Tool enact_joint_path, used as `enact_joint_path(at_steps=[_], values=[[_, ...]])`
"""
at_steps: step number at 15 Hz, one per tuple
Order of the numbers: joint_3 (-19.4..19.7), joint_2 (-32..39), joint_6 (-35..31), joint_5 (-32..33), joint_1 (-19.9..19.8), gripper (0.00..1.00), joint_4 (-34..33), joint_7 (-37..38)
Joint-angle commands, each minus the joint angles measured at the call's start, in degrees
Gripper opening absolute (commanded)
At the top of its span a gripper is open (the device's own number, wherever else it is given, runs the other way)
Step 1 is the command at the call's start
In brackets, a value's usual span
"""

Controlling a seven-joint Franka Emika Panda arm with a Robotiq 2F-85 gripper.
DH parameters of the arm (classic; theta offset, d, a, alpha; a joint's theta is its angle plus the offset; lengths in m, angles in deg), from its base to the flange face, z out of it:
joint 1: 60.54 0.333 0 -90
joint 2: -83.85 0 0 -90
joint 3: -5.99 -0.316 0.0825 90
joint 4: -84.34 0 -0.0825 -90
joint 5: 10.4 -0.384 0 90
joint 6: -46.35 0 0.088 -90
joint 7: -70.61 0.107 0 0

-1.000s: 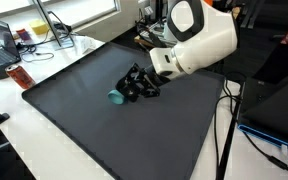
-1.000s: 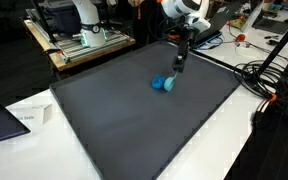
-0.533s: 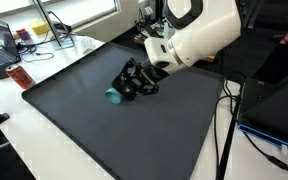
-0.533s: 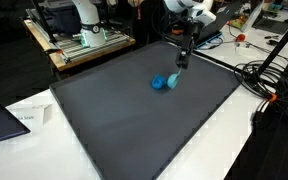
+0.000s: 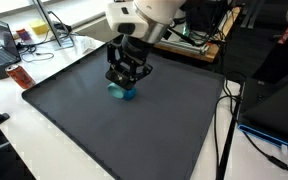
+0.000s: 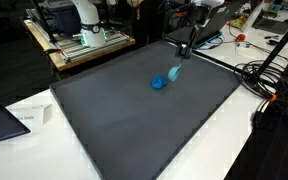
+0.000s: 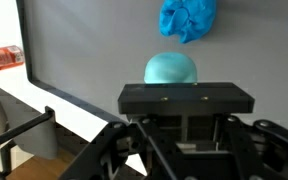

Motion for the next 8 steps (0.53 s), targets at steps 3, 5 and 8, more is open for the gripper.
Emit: enact_joint_path(at_steps=[3, 5, 8], values=[[0.29, -5.01, -1.10, -17.25, -2.69, 0.22, 2.16, -13.86], [0.07, -6.06, -0.73, -22.47, -3.71, 0.22, 2.35, -18.59], [0.03, -7.69, -1.03, -28.51, -5.37, 0.22, 3.60, -24.69]])
